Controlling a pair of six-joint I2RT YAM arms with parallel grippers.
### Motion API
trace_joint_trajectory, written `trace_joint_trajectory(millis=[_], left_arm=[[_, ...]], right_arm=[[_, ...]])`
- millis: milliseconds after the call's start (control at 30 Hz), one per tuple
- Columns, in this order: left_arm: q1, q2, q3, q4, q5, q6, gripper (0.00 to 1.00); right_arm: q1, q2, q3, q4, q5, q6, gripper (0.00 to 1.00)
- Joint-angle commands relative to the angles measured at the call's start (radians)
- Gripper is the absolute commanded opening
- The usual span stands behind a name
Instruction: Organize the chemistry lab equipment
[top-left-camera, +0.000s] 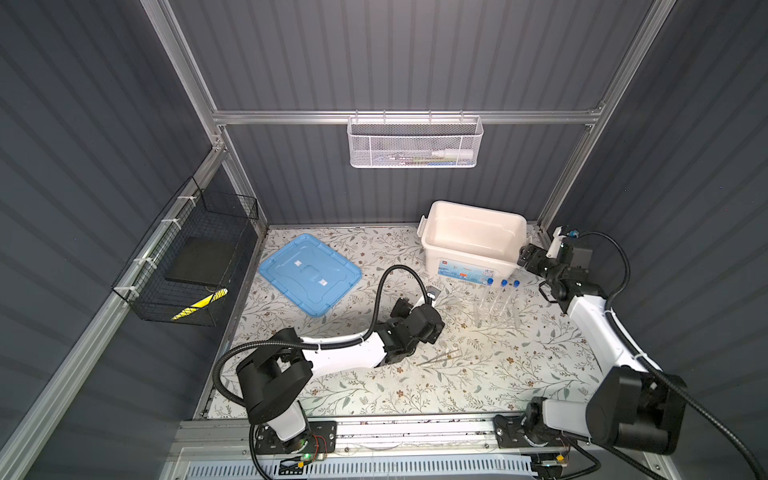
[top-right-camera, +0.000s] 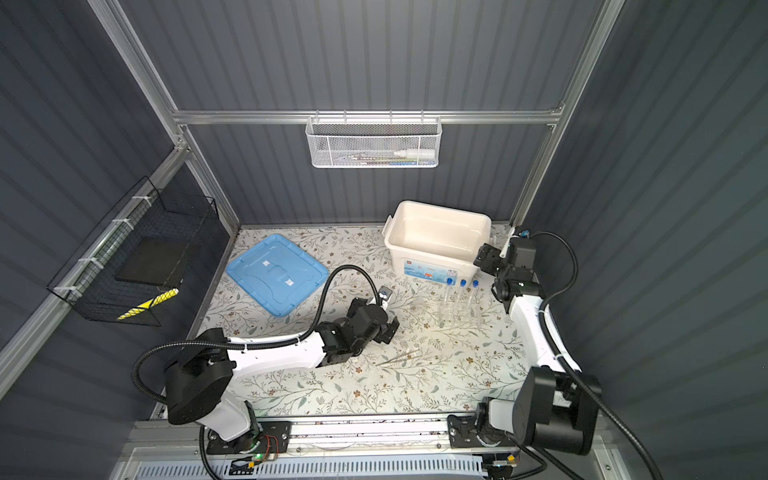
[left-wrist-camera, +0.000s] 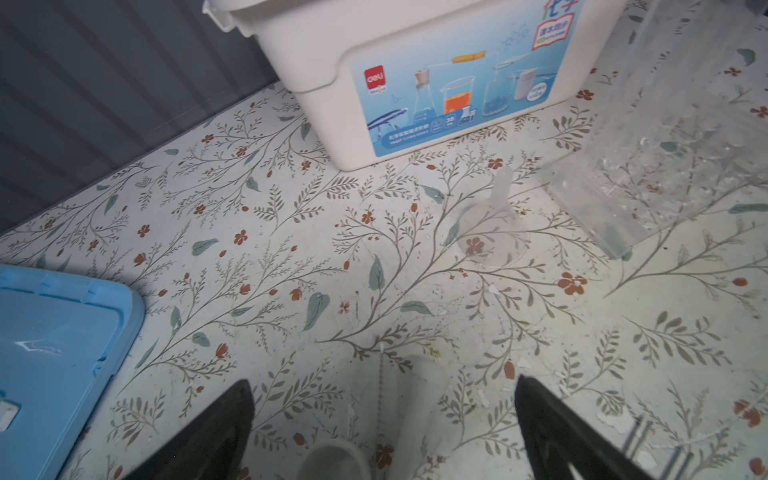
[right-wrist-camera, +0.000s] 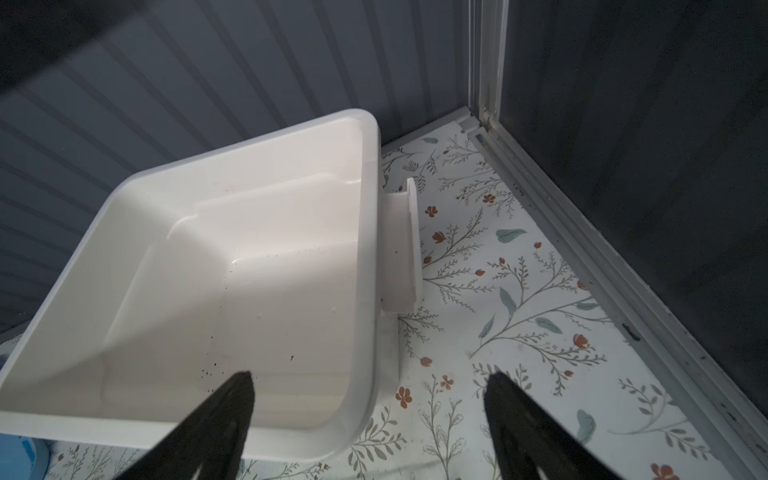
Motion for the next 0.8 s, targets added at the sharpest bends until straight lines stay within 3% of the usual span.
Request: trace_joint_trajectory(millis=[0,367,767], left_arm=[[0.035,-0.058,-0.034,-0.005,-0.031,-0.05,1.0],[0.096,-0.185,-0.112,-0.034,-0.064,-0.058,1.0],[0.107,-0.238,-0.139,-0.039,-0.089,-0.058,1.0]], right_arm=[[-0.008,0.078,0.098,-0.09,-0.063,-0.02,0.84],[-0.007,0.306,0.332,-0.21,-0.128,-0.1,0.64],[0.006,0.389,0.427,-0.323,-0.107,-0.194,0.51]])
